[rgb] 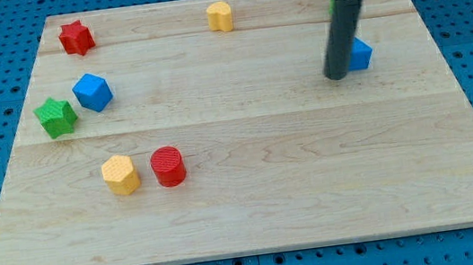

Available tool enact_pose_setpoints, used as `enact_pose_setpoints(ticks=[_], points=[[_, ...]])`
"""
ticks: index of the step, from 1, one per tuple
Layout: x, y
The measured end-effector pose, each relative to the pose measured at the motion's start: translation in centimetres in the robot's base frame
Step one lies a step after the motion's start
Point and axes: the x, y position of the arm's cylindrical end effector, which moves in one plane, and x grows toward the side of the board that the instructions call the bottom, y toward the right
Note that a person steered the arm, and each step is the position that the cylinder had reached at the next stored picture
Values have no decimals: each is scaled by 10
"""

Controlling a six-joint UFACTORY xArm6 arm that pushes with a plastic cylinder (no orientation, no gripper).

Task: Move the blue cube to the left of the yellow hexagon

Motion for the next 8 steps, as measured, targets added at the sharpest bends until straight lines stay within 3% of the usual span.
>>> enact_pose_setpoints(ticks=[2, 4, 8], points=[[-70, -64], [-81, -147], [-93, -184]])
